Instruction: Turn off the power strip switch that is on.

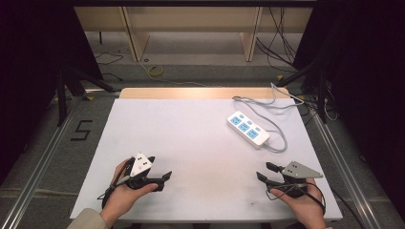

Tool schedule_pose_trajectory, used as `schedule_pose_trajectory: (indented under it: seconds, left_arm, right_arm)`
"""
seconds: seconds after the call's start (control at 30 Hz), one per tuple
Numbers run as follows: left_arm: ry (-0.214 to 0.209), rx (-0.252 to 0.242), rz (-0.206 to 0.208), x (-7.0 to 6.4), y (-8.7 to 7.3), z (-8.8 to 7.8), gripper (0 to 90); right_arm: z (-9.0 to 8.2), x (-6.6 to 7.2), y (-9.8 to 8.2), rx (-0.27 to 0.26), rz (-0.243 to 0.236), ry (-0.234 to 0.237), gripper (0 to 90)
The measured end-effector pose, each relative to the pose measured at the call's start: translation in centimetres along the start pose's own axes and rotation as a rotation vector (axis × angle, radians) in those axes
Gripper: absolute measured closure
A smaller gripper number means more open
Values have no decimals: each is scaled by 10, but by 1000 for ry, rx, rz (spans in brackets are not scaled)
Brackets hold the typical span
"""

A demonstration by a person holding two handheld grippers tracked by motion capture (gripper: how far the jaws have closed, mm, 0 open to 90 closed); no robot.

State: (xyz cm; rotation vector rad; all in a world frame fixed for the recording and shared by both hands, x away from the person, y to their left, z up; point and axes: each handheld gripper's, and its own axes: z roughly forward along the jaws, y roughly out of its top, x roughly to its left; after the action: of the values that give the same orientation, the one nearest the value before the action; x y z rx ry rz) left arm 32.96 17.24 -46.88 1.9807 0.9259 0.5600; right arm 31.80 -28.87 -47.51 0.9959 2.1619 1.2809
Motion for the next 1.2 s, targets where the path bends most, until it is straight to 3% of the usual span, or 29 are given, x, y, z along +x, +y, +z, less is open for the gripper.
schedule_pose_trajectory:
  seconds: [0.1, 0.13, 0.17, 0.27, 0.3, 0.57, 0.8, 1.2]
  left_arm:
    - [0, 6, 3, 1, -2, 0, 200]
    - [0, 6, 3, 1, -2, 0, 201]
    - [-1, 6, 3, 1, -2, 0, 201]
    - [3, 8, 8, 1, -2, 0, 201]
    - [6, 9, 15, 1, -2, 1, 201]
    - [15, 18, 29, 0, -2, 2, 201]
    - [19, 10, 24, 0, -2, 2, 199]
    - [28, 9, 30, 1, -2, 1, 195]
  right_arm:
    - [-2, 0, 1, 9, -5, -11, 642]
    - [-2, 0, 1, 9, -5, -11, 642]
    - [-3, 0, 2, 17, -20, -32, 750]
    - [-4, -1, 3, 34, -25, -49, 843]
    - [-6, -2, 5, 59, -26, -78, 900]
    - [-2, -8, 13, 140, -46, -122, 900]
    - [3, -19, 28, 148, -34, -156, 900]
    - [14, -27, 49, 161, -50, -164, 900]
